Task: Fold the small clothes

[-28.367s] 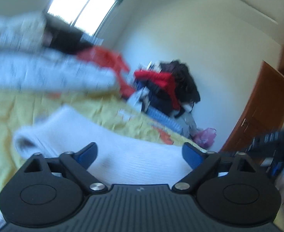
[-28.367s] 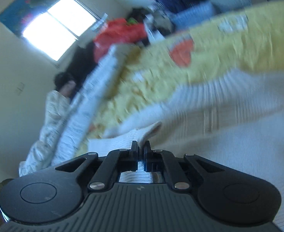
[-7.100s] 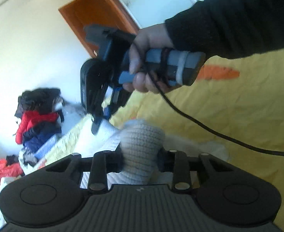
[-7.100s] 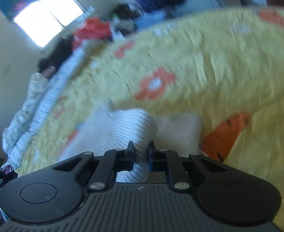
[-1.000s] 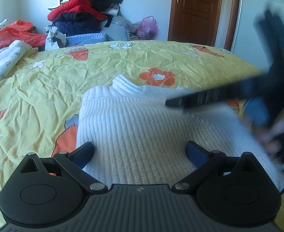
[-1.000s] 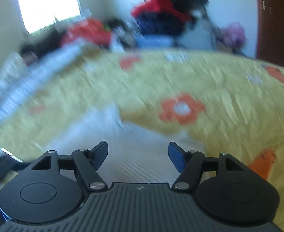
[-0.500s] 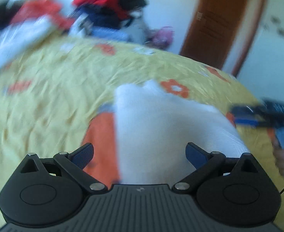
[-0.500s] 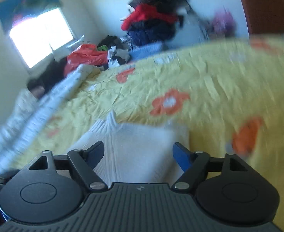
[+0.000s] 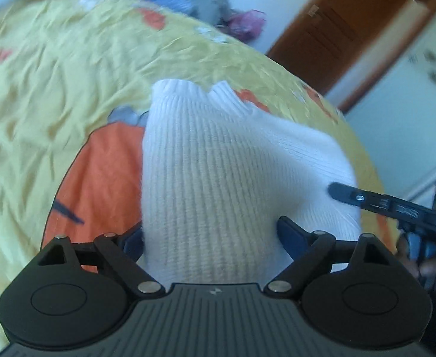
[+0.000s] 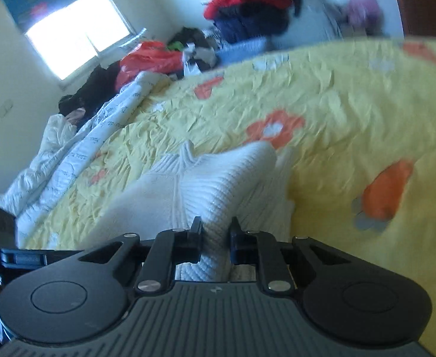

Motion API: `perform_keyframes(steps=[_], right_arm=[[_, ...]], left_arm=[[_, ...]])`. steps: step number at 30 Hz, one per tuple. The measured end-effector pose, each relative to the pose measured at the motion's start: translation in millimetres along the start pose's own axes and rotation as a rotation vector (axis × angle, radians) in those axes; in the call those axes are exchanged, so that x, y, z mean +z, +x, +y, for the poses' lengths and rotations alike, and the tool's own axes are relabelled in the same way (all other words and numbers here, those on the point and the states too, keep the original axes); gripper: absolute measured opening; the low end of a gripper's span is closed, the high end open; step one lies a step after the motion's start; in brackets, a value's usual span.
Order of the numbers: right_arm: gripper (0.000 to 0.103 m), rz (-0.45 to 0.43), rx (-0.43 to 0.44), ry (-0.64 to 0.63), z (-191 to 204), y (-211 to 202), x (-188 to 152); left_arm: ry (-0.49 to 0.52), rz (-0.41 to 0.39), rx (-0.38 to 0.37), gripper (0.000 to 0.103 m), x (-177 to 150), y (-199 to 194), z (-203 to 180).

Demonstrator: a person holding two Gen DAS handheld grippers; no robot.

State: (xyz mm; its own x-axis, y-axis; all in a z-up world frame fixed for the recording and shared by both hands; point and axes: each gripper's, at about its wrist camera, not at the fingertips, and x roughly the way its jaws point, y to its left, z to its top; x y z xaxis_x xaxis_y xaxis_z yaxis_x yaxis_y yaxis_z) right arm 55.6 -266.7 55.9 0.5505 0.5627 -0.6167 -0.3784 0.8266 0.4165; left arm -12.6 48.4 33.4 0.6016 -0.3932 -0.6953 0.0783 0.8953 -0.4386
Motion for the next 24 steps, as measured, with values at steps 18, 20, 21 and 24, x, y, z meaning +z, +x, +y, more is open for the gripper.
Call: perform_keyframes(steps=[18, 20, 21, 24], right_arm=[[0.059, 0.110, 0.126, 0.175, -6, -9, -58], [0.040, 0.097, 0.089, 0.069, 8, -17, -45], [0.036, 0.084, 0.071, 0.025, 12, -25, -38], [0.032, 0.103, 0.025, -0.025, 0, -28, -30]], left_arm=[[-0.121, 0.068, -0.096, 0.091, -24, 0, 13], [-0.055, 0.065, -0.058, 0.082, -18, -5, -5], [-0.010, 0.055, -0.053, 0.080, -18, -10, -12], [0.067, 0.078, -0.052, 0.078, -22, -9, -20]])
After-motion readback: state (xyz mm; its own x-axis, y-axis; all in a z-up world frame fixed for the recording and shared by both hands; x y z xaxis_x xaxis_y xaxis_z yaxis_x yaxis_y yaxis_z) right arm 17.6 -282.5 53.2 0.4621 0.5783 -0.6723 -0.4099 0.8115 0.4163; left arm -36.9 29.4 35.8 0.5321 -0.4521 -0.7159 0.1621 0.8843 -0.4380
